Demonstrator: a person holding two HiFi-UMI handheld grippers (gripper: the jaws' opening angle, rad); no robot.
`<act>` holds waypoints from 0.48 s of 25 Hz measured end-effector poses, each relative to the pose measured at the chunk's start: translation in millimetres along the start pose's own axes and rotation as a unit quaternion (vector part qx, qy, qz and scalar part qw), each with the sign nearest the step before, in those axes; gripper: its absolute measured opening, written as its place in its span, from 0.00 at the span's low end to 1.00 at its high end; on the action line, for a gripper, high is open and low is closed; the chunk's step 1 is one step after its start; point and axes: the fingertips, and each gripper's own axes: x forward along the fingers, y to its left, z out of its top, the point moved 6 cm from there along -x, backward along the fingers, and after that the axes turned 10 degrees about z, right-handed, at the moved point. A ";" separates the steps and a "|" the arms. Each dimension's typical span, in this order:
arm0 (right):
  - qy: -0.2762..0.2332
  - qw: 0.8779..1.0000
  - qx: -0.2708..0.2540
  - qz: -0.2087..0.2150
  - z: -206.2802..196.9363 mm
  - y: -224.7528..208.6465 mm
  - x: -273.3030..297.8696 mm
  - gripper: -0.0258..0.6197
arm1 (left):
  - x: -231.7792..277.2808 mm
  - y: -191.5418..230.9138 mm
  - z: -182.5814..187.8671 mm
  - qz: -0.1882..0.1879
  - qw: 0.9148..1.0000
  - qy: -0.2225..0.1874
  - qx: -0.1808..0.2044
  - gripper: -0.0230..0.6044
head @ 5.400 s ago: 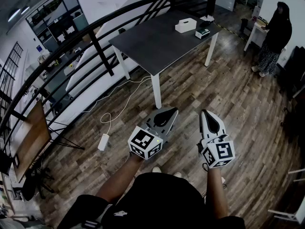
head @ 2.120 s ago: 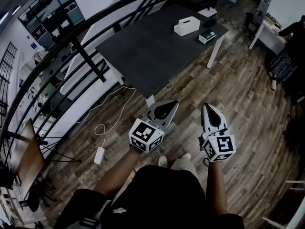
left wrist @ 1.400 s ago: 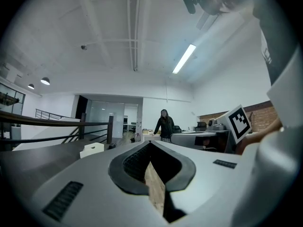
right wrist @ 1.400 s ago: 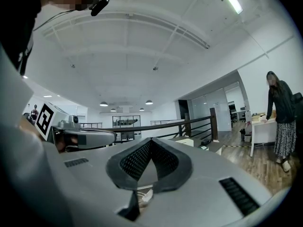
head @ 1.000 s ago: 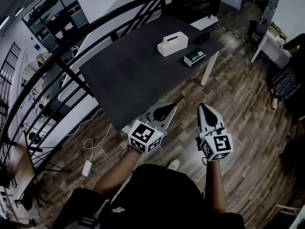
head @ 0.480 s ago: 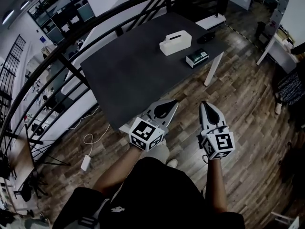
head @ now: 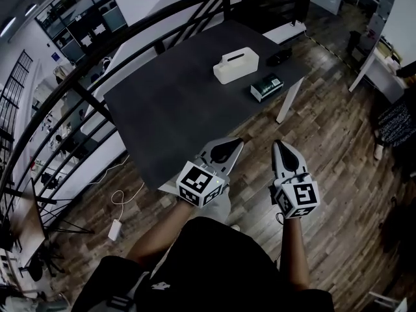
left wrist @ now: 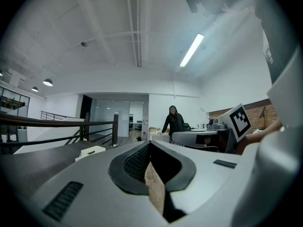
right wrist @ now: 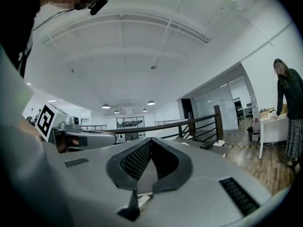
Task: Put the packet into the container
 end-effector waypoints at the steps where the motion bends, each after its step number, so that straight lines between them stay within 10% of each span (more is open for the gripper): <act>1: 0.002 1.000 0.000 0.000 -0.1 -4.6 6.9 0.04 | 6.7 5.6 -1.3 0.000 1.000 0.001 -0.001 0.04; 12: 0.017 1.000 -0.002 -0.003 10.0 -62.0 102.2 0.04 | 89.8 85.4 1.9 0.000 1.000 0.004 -0.015 0.04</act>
